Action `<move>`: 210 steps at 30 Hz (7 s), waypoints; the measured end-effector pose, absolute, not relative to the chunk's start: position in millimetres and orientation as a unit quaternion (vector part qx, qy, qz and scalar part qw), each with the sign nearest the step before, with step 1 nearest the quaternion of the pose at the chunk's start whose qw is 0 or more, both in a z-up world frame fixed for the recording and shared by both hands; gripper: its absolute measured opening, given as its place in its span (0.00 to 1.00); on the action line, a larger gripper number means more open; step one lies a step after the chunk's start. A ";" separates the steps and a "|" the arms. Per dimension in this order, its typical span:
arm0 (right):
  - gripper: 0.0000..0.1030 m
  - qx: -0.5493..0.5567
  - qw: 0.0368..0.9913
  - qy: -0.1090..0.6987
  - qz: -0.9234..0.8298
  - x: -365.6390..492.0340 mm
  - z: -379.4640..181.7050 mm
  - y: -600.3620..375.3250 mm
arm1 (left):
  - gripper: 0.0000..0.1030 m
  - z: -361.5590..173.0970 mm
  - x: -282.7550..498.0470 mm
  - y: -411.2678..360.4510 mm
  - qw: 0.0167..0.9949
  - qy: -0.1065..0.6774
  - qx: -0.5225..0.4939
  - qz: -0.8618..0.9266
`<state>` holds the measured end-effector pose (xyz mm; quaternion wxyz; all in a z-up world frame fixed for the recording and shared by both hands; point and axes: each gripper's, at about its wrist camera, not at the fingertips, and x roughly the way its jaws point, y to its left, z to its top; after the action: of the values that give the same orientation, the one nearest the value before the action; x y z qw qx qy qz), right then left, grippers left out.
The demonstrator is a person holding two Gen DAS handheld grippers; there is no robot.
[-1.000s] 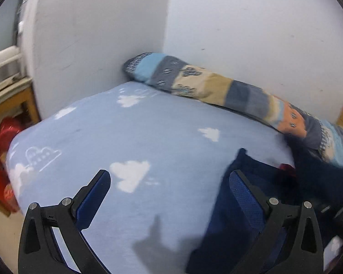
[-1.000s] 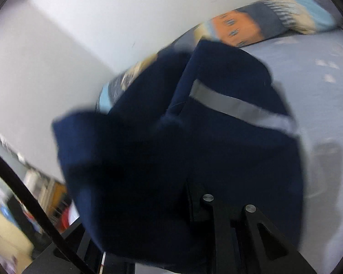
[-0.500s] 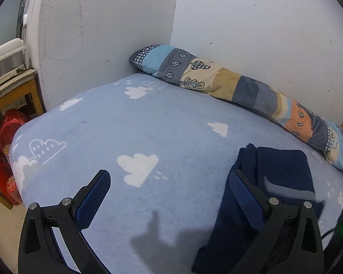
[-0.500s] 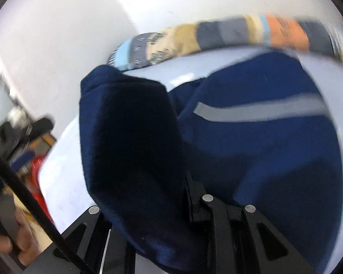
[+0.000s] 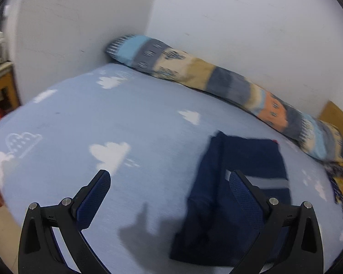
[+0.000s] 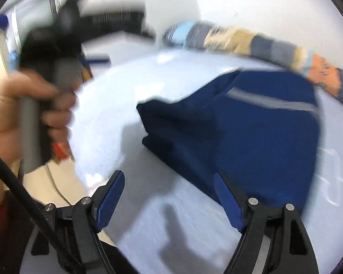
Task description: Fold large clothes
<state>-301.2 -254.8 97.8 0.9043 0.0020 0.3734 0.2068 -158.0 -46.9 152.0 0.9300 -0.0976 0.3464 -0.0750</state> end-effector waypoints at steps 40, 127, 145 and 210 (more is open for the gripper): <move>0.78 0.143 0.903 0.405 0.018 -308.1 66.1 -430.0 | 1.00 126.3 -186.6 -97.4 0.925 0.360 0.018 -0.120; 0.58 0.113 0.856 0.491 0.115 -193.5 66.3 -371.4 | 1.00 65.0 -130.7 -154.5 0.896 0.430 0.019 -0.110; 0.58 0.166 0.857 0.473 0.117 -196.0 81.4 -397.8 | 1.00 60.1 -137.7 -174.3 0.896 0.421 0.080 -0.117; 0.53 0.197 0.855 0.464 0.120 -133.7 74.0 -447.5 | 0.35 42.2 -55.7 -171.6 0.760 0.561 -0.075 -0.319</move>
<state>-133.7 -447.5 74.0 0.8553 0.1974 0.4638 0.1201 -55.7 -171.6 42.2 0.7599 -0.0754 0.5612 -0.3193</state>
